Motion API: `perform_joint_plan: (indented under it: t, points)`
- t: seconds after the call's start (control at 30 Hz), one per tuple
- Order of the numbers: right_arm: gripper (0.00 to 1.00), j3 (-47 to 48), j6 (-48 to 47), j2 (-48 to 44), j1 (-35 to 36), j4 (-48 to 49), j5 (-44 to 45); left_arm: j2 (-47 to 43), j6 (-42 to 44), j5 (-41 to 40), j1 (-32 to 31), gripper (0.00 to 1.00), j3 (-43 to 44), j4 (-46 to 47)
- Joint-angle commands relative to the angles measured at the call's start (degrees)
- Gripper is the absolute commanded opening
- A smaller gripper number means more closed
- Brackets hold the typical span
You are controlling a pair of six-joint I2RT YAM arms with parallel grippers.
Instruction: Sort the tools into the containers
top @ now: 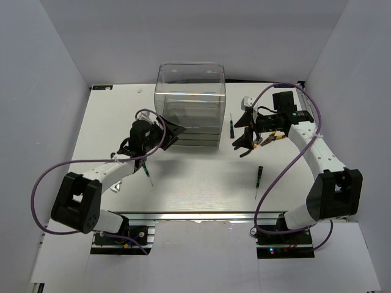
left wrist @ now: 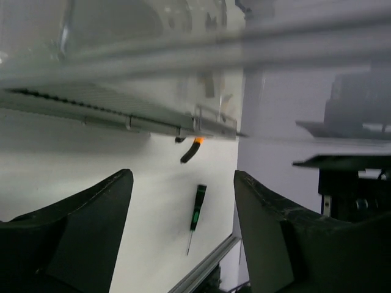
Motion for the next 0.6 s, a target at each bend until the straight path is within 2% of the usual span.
perform_joint_plan:
  t: [0.0,0.1,0.27,0.33,0.37,0.47,0.57]
  points:
    - [0.89,-0.4,3.6,-2.3,-0.2,6.7,-4.8,2.1,-4.8,-5.2,-1.1,0.77,3.9,6.0]
    - [0.89,-0.4,3.8,-2.6,-0.5,7.2,-5.3,3.7,-7.3,-8.5,-2.5,0.69,3.3,9.2]
    - [0.89,-0.8,3.7,-2.7,-0.8,7.2,-6.4,4.7,-10.8,-14.8,-4.8,0.62,0.7,16.3]
    - [0.89,-0.8,3.7,-2.7,-0.9,7.3,-6.8,6.0,-12.1,-15.1,-4.9,0.59,1.0,17.9]
    - [0.89,-0.8,3.6,-2.7,-0.9,7.4,-7.2,6.6,-12.3,-15.2,-5.0,0.52,1.2,18.4]
    - [0.89,-0.8,3.8,-2.7,-0.9,7.5,-7.8,8.6,-12.9,-14.7,-5.2,0.41,2.1,19.7]
    - [0.89,-0.8,4.1,-3.1,-0.9,7.5,-8.5,9.4,-13.2,-15.0,-5.5,0.38,2.2,19.9]
